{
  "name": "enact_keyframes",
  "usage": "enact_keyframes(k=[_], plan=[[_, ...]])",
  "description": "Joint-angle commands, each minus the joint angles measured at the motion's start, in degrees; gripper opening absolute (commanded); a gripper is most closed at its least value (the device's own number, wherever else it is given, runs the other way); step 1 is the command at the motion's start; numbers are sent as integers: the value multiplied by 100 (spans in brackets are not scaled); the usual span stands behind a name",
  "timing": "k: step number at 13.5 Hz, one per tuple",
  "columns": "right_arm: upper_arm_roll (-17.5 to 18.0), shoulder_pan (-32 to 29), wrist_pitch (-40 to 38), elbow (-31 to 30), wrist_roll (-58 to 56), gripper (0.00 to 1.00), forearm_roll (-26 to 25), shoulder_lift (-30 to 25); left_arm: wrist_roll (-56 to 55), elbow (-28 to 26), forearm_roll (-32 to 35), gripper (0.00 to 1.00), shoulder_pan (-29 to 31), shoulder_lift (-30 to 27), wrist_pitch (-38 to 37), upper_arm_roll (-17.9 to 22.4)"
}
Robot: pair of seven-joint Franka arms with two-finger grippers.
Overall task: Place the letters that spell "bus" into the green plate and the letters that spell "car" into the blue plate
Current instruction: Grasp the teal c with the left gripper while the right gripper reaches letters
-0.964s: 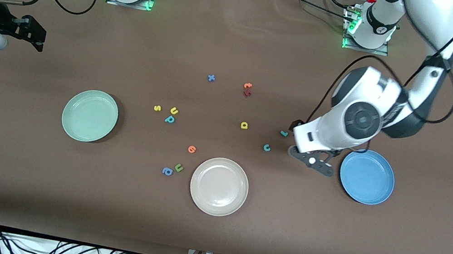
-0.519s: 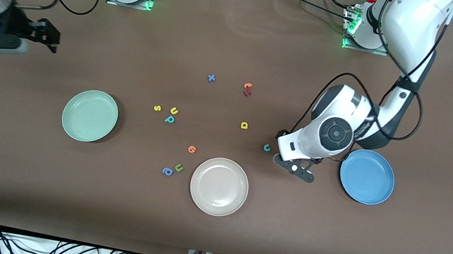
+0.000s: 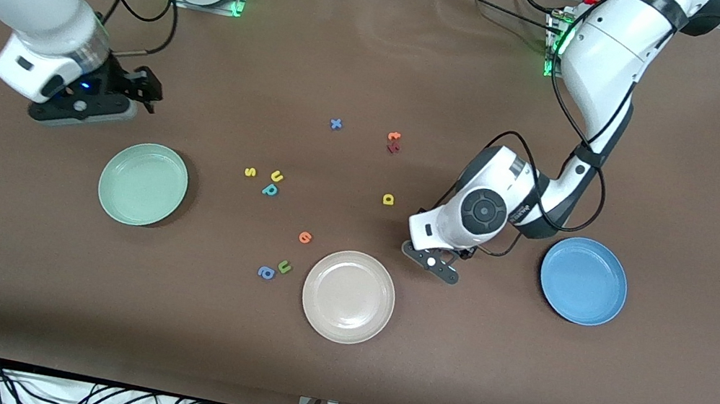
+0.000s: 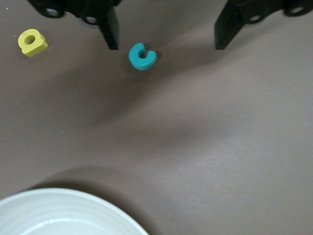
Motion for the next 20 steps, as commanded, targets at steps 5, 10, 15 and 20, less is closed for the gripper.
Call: enact_keyframes(k=[5, 10, 15, 20], plan=[[486, 54, 839, -433, 1830, 99, -51, 475, 57, -226, 268, 59, -217, 59, 339, 67], [495, 405, 1869, -935, 2770, 99, -25, 896, 66, -217, 277, 24, -243, 173, 559, 67], [504, 635, 2520, -1322, 3193, 98, -25, 1379, 75, -208, 277, 1, -234, 165, 559, 67], [495, 635, 3099, -1384, 3194, 95, -60, 1845, 206, -164, 268, 1, -94, -10, 472, 67]])
